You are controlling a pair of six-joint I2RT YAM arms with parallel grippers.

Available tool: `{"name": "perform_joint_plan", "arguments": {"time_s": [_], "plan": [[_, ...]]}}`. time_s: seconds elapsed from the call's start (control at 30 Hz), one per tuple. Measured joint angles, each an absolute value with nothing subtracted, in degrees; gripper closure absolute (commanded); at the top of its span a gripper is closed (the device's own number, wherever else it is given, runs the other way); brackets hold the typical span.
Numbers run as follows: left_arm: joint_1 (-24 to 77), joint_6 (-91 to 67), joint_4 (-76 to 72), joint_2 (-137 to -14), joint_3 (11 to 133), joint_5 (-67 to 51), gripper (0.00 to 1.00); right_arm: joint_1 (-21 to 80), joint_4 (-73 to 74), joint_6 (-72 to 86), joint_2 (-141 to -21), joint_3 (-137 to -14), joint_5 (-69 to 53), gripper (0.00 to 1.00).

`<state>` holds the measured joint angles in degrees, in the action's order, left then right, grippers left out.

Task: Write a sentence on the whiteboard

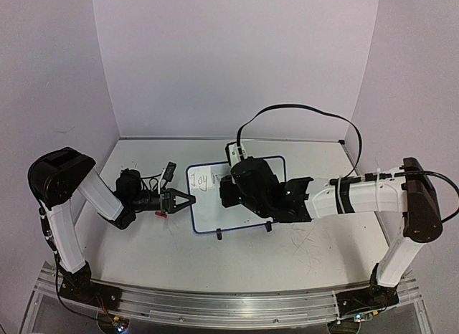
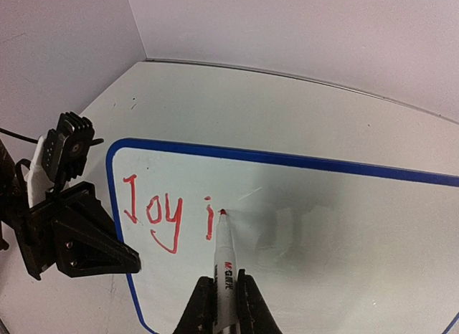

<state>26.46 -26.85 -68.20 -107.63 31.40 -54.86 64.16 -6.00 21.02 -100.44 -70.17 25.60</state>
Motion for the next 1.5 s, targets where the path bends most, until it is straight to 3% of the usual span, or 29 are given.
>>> {"name": "perform_joint_plan", "arguments": {"time_s": [1.5], "plan": [[26.5,-26.9,-68.2,-107.6,31.4,-54.8,1.00,64.9,-3.2,23.6,-100.4,-69.1,24.8,1.00]]}}
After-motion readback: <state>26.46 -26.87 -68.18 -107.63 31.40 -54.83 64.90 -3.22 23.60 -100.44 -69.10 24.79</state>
